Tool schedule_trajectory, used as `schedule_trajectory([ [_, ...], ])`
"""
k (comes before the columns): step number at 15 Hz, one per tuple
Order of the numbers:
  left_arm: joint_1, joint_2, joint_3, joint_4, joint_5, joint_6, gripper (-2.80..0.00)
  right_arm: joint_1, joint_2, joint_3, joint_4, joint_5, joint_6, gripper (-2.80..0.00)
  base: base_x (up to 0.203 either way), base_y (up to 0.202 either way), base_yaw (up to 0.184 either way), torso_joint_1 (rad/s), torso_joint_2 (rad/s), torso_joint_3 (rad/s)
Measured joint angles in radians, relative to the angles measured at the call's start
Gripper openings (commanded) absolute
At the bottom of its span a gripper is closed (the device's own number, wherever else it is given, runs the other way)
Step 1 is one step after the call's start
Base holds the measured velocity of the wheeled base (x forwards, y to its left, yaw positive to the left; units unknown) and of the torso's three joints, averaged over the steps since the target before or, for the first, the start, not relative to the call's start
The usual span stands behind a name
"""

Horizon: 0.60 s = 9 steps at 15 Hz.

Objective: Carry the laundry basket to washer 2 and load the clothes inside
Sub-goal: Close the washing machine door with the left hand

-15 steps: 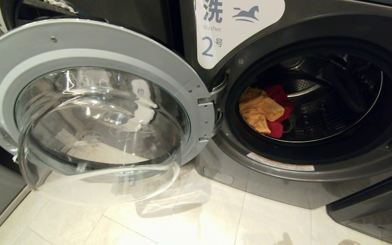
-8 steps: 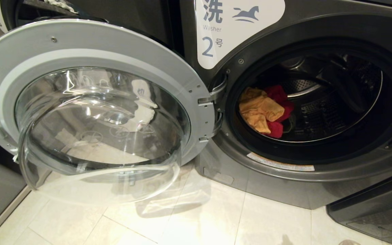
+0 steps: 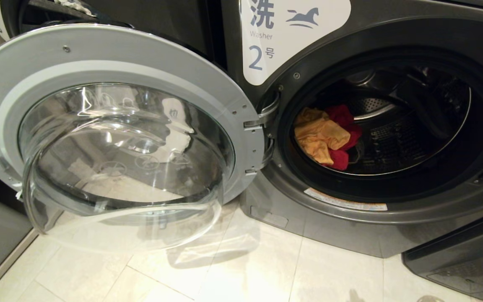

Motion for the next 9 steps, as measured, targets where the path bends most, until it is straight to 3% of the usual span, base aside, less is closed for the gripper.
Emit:
schedule_trajectory([
  [5,0.0,0.0,0.0,0.0,0.0,0.001,-2.8,0.0,0.001,0.001,0.002,0.003,-0.017,-2.8,0.0,0.0,0.0,0.0,0.0,0.0],
  [9,0.0,0.0,0.0,0.0,-0.001,0.001,-2.8,0.0,0.001,0.001,0.002,0.001,-0.011,-2.8,0.003,0.005,-0.149,0.0,0.0,0.003],
])
